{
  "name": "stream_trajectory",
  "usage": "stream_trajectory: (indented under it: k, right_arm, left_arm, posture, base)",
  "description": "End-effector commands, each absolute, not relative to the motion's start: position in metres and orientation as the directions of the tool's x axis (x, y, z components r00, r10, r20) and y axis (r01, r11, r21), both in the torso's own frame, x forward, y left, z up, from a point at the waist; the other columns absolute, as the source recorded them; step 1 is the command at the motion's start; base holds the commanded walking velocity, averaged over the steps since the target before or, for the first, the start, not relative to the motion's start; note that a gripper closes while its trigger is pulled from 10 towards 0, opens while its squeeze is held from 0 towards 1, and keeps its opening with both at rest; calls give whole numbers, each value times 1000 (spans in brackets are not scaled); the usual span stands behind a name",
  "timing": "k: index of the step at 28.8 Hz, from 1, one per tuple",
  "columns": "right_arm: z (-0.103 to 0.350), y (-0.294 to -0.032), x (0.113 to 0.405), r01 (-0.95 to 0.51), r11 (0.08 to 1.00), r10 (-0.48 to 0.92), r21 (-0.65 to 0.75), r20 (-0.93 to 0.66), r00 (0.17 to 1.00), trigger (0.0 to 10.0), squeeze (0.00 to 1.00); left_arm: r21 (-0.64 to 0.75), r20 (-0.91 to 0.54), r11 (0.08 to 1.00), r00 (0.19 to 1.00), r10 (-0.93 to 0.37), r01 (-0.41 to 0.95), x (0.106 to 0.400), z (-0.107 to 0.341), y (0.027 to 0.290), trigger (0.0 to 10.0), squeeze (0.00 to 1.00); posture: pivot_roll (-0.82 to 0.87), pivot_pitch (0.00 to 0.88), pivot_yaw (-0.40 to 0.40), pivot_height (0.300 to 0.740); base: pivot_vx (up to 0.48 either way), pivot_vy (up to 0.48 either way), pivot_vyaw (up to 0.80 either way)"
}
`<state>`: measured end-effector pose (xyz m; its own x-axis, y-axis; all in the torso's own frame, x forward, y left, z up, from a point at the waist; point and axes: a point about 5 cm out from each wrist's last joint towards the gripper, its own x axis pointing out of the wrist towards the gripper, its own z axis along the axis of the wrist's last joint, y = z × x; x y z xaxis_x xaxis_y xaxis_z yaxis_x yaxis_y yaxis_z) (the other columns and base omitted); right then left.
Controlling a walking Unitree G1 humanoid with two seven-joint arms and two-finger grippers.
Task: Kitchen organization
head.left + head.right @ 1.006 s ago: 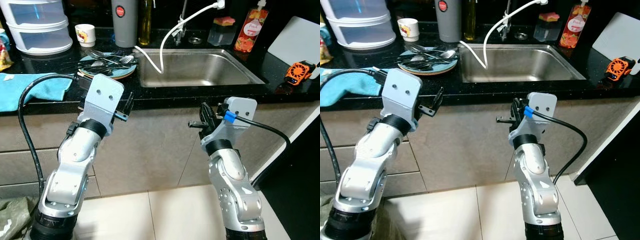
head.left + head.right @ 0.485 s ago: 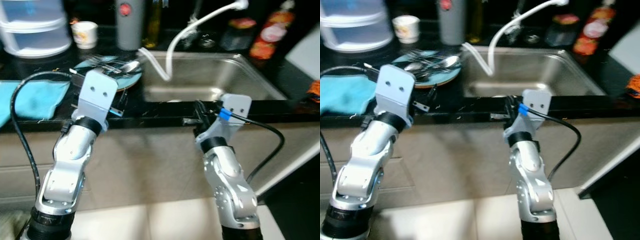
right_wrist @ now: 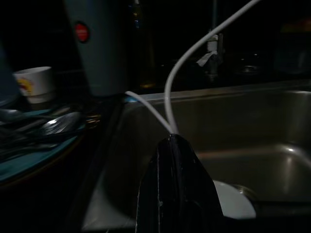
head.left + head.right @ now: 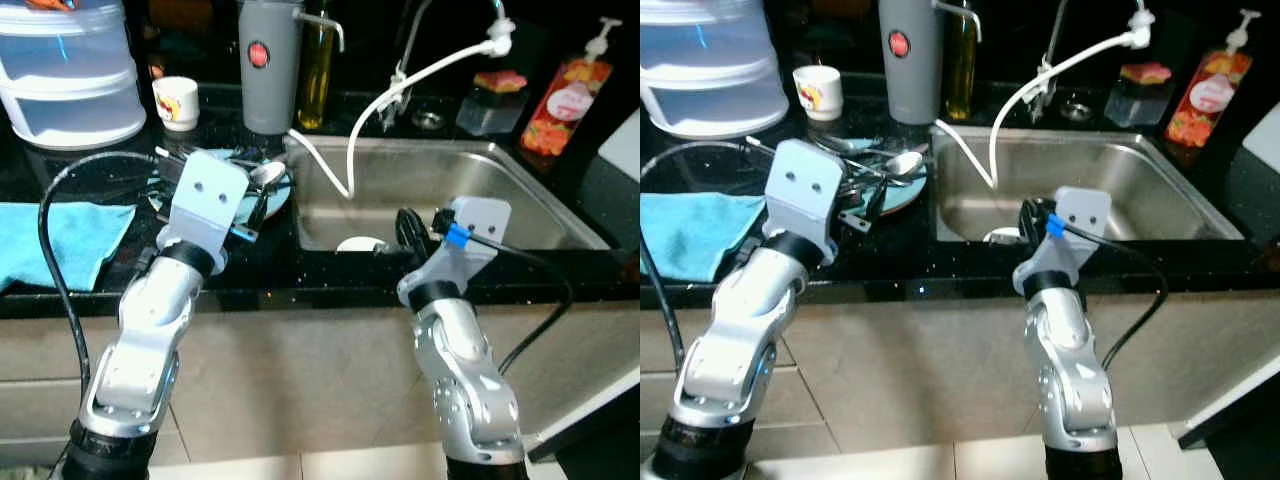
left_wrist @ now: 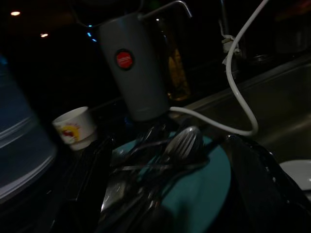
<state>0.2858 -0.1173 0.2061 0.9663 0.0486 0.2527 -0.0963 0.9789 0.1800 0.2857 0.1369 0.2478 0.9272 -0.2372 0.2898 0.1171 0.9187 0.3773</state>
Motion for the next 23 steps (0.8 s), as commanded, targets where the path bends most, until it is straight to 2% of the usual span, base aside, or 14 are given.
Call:
stream_trajectory:
  k: [1, 8, 14, 19, 23]
  right_arm:
    - [204, -124, 286, -71, 981, 26, 178, 246, 969, 10000, 0]
    - [204, -124, 286, -72, 981, 27, 179, 246, 969, 10000, 0]
    - [204, -123, 286, -74, 981, 29, 179, 246, 969, 10000, 0]
    - [204, -124, 286, -76, 981, 31, 178, 245, 969, 10000, 0]
    - [204, -124, 286, -77, 981, 32, 178, 245, 969, 10000, 0]
  left_arm:
    - [388, 283, 912, 924, -257, 134, 286, 247, 133, 10000, 0]
    - [382, 290, 915, 923, -253, 131, 285, 248, 132, 10000, 0]
    - [390, 296, 911, 918, -264, 136, 282, 248, 131, 10000, 0]
    - [485, 253, 851, 898, -360, 204, 274, 251, 120, 10000, 0]
    - [475, 232, 847, 895, -381, 237, 273, 252, 117, 10000, 0]
  posture:
    - [246, 0, -47, 740]
    - [248, 0, -48, 740]
    - [250, 0, -48, 740]
    - [255, 0, -49, 740]
    - [255, 0, -49, 740]
  base:
    - [398, 0, 0]
    - [331, 0, 0]
    - [0, 0, 0]
    - [0, 0, 0]
    - [0, 0, 0]
